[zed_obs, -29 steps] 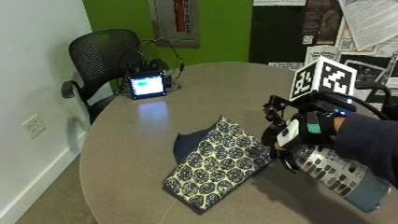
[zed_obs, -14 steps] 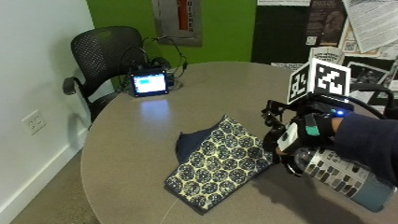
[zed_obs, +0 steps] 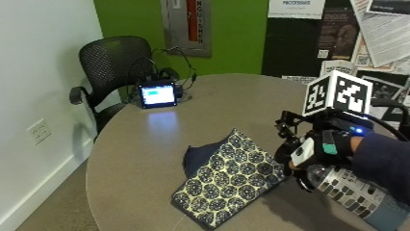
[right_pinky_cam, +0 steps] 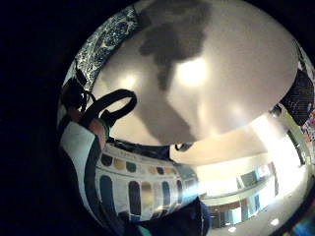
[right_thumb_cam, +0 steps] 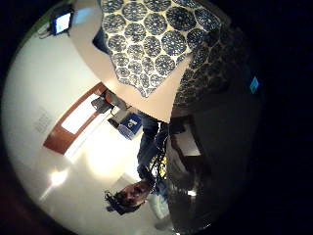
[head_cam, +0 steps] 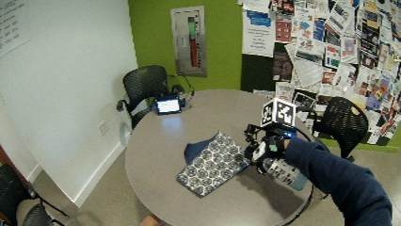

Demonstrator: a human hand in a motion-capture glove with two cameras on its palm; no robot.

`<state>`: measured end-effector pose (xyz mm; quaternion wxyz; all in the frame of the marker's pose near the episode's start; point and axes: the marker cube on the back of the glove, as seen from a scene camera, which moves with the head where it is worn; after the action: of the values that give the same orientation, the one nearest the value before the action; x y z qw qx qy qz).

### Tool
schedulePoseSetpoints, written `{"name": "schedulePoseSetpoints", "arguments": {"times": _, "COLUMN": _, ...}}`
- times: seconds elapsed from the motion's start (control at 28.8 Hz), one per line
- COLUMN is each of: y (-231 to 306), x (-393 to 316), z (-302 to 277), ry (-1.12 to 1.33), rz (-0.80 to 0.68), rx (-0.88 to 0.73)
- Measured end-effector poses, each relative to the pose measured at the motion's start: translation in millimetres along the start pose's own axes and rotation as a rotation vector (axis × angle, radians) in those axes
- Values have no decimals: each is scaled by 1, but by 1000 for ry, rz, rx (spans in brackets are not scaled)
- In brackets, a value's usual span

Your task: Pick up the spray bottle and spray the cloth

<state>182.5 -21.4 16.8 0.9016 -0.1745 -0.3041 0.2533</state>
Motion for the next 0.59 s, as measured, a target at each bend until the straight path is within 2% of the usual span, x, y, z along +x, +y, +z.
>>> {"name": "schedulePoseSetpoints", "arguments": {"times": 0.28, "y": 53, "x": -2, "z": -8, "ry": -207, "rz": -261, "rx": 282}}
{"name": "schedulePoseSetpoints", "arguments": {"times": 0.59, "y": 111, "x": -19, "z": 3, "ry": -401, "rz": -721, "rx": 703}}
